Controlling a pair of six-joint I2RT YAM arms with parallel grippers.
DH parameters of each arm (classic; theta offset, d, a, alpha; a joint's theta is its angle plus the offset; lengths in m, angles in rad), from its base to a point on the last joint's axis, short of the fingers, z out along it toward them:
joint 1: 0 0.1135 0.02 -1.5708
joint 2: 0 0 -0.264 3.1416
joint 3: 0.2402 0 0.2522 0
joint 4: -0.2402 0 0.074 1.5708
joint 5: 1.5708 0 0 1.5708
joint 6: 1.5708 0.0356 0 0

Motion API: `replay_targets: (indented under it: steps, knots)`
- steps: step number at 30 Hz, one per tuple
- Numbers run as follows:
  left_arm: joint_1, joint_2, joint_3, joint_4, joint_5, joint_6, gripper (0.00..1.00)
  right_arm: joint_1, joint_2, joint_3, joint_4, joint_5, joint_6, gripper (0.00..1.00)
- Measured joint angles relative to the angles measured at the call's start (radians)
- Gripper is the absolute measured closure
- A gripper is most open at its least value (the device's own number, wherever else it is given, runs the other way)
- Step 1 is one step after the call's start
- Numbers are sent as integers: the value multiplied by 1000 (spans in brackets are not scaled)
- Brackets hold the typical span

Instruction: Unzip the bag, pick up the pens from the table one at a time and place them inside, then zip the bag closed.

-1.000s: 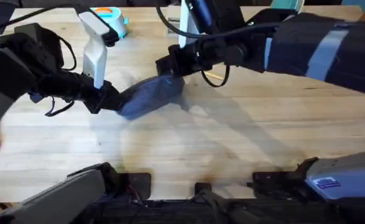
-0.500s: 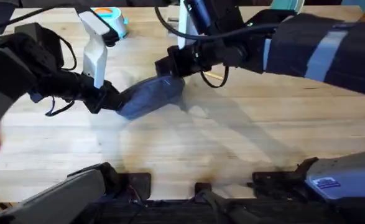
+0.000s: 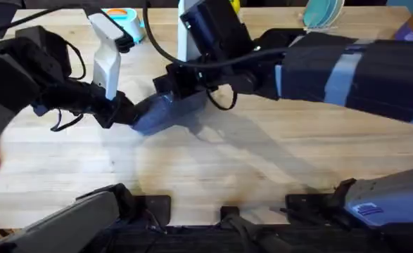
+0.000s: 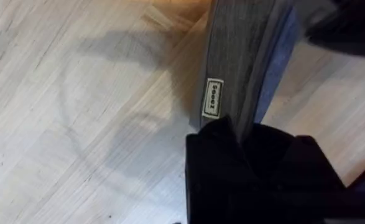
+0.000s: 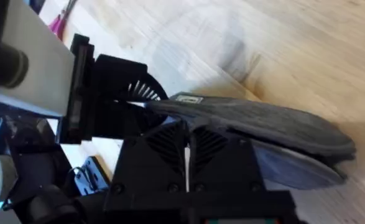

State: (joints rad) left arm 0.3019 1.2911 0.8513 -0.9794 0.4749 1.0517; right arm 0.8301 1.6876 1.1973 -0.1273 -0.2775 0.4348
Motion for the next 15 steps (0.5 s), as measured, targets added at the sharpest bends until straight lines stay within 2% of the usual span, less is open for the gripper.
replay_targets:
  steps: [10, 15]
  knots:
    - [0, 0, 0, -5, 1, 0, 959, 74, 65, 46, 38, -37, 42, 971]
    - [0, 0, 0, -3, 1, -1, 959, 97, 131, 114, 37, -42, 44, 971]
